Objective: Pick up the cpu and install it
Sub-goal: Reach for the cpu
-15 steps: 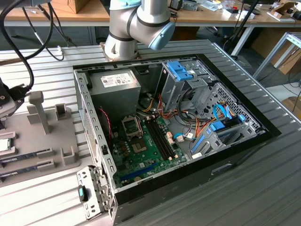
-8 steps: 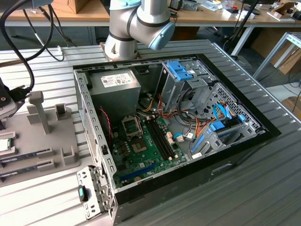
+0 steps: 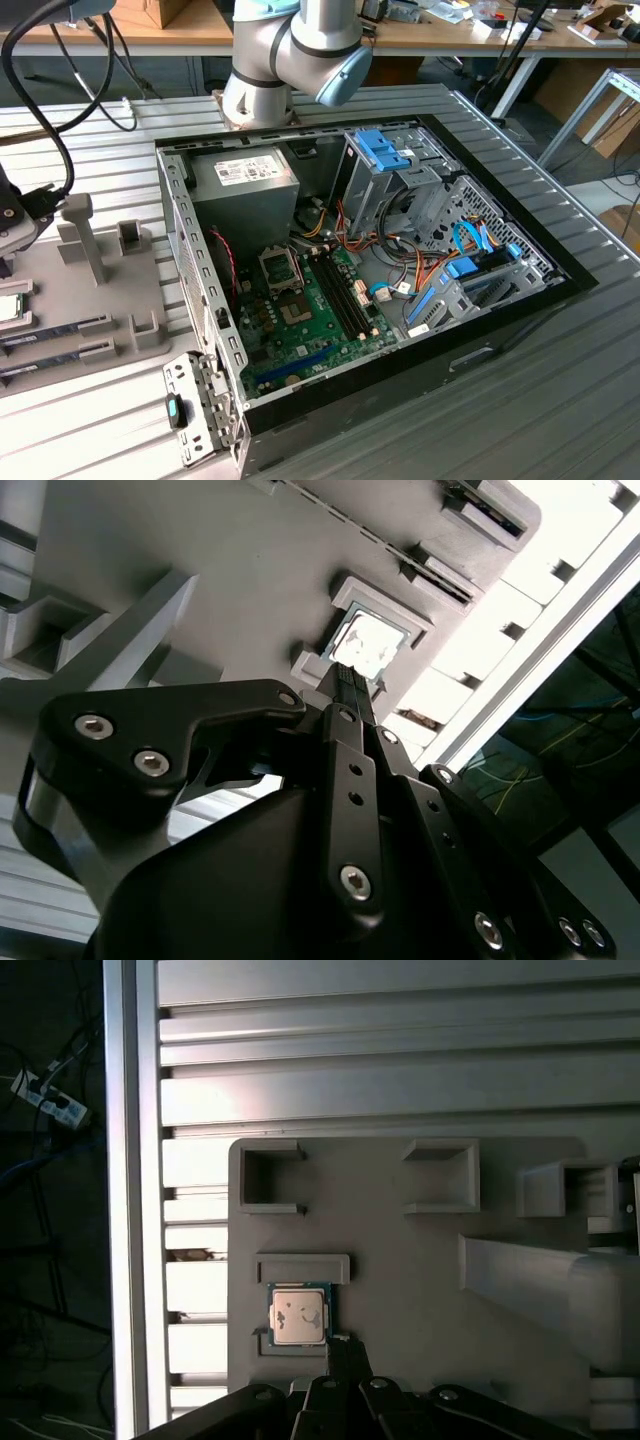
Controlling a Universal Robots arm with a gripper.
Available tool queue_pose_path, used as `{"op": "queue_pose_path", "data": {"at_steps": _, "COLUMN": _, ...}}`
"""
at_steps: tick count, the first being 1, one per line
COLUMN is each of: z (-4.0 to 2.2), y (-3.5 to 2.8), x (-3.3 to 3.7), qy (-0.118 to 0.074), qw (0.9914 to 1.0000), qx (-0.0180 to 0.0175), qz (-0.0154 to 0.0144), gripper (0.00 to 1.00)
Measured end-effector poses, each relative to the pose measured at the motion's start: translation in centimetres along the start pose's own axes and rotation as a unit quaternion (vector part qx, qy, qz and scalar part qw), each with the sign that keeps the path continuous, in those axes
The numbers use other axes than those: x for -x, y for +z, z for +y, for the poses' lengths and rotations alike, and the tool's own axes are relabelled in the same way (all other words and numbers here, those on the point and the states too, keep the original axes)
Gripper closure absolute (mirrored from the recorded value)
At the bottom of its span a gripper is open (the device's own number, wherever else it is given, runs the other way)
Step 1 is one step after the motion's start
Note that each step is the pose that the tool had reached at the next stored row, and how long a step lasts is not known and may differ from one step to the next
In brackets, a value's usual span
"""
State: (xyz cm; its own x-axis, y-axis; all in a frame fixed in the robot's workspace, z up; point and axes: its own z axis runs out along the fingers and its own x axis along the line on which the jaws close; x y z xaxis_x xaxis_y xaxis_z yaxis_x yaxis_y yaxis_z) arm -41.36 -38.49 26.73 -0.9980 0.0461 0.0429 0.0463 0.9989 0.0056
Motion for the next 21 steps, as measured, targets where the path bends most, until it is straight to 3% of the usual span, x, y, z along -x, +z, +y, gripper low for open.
{"op": "queue_pose_path", "data": {"at_steps": 21, "z": -0.01, "y": 0.73, "x": 0.03, "qy": 0.0, "qw": 1.0, "qx": 0.0, "qz": 0.0, "gripper": 0.89}}
